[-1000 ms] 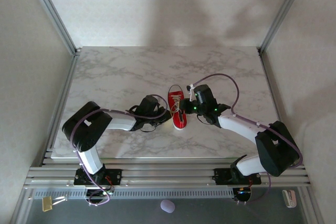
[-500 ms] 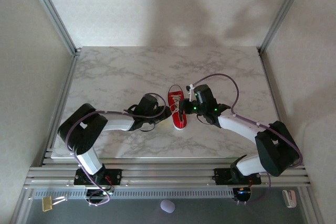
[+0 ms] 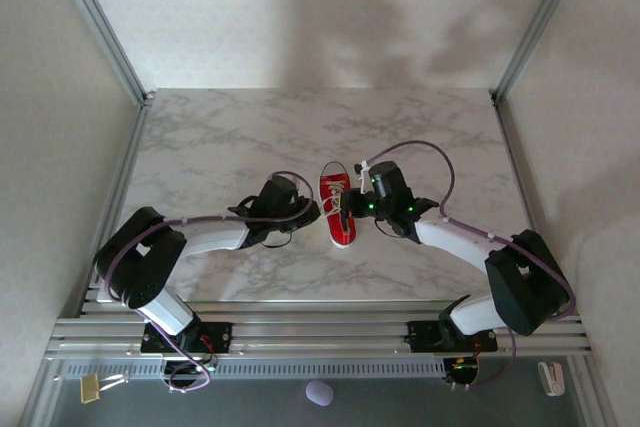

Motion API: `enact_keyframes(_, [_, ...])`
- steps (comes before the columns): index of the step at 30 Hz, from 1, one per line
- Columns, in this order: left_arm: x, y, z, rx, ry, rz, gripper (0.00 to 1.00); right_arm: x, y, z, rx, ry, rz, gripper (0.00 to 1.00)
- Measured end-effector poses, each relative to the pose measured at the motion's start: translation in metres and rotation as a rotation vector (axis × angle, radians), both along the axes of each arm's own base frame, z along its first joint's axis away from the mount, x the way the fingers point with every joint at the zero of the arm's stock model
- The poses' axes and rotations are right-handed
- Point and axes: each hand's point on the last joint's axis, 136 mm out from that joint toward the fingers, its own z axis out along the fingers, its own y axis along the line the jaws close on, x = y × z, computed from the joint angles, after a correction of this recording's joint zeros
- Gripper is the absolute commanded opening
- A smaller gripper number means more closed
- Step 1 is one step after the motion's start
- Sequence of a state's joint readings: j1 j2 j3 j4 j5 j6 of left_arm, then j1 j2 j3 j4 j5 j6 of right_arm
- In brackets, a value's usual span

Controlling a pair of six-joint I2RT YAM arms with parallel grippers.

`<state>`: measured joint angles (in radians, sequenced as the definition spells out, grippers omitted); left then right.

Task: Tie the shoes

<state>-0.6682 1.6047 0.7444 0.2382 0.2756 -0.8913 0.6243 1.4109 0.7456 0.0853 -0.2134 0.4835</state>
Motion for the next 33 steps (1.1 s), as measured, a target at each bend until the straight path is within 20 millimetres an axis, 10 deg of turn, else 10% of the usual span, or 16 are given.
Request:
enact_keyframes(8, [0.017,-0.022,0.030,-0.041,-0.053,-0.019,0.03,0.000,0.000,0.000,-0.001,0.001,-0.001,0.00])
enact_keyframes(33, [0.010,-0.020,-0.007,0.027,0.038,-0.021,0.21,0.001,0.001,-0.008,-0.014,0.023,-0.002,0.00])
